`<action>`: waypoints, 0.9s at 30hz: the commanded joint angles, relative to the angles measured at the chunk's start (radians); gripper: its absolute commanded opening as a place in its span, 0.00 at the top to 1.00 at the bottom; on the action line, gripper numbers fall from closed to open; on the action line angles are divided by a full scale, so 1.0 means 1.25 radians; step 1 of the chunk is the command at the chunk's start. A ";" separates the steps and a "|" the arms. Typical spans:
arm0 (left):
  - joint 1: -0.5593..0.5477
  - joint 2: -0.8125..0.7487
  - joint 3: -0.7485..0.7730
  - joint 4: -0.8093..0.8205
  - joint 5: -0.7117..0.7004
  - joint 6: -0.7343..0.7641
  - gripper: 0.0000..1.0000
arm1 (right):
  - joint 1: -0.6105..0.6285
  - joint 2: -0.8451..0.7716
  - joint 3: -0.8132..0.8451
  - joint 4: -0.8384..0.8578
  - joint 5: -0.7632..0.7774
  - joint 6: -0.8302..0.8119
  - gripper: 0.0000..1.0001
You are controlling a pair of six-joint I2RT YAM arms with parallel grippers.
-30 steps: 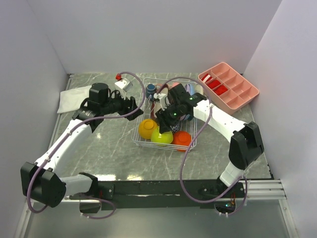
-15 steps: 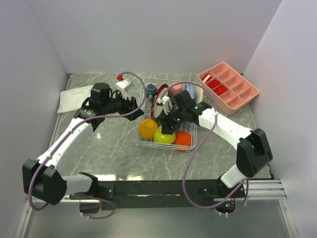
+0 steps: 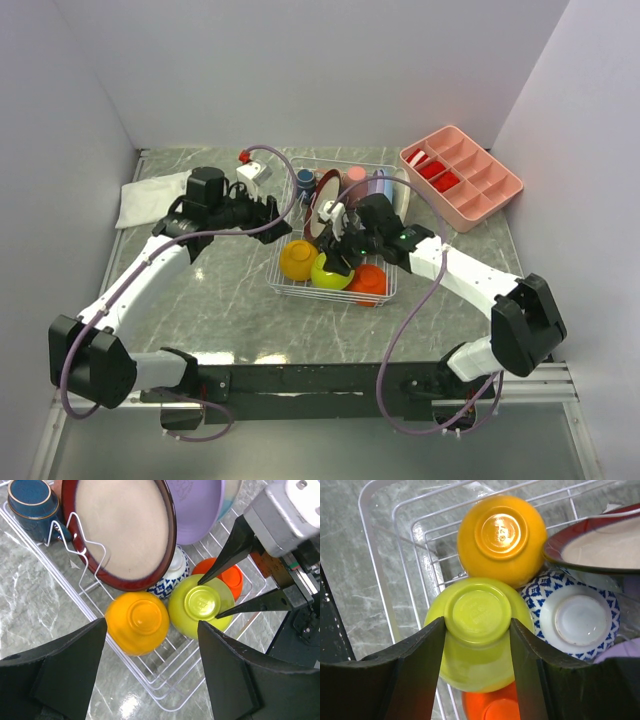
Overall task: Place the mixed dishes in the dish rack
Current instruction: Adjust the bowl in the dish rack.
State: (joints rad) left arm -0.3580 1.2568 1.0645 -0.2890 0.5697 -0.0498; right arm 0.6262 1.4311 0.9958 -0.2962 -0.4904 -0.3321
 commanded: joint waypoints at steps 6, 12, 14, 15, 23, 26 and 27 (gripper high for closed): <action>-0.004 0.007 0.028 0.026 0.015 -0.012 0.20 | 0.005 0.037 -0.079 -0.012 0.022 0.007 0.62; -0.006 0.012 0.031 0.021 0.019 -0.013 0.20 | -0.024 0.015 -0.095 -0.029 0.039 0.006 0.63; -0.006 0.017 0.032 0.027 0.019 -0.015 0.19 | -0.030 0.001 -0.108 -0.029 0.043 -0.001 0.63; -0.007 0.018 0.032 0.031 0.022 -0.019 0.19 | -0.032 -0.012 -0.114 -0.028 0.044 -0.003 0.63; -0.011 0.028 0.038 0.037 0.020 -0.020 0.19 | -0.042 -0.036 -0.177 -0.038 0.050 -0.026 0.63; -0.014 0.033 0.039 0.039 0.022 -0.020 0.18 | -0.043 -0.027 -0.189 -0.039 0.047 -0.034 0.64; -0.015 0.034 0.041 0.039 0.022 -0.020 0.18 | -0.042 -0.016 -0.189 -0.045 0.044 -0.039 0.64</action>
State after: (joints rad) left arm -0.3691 1.2930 1.0664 -0.2798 0.5762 -0.0681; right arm 0.5896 1.3422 0.8307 -0.1684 -0.5438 -0.3473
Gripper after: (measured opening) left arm 0.814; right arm 0.554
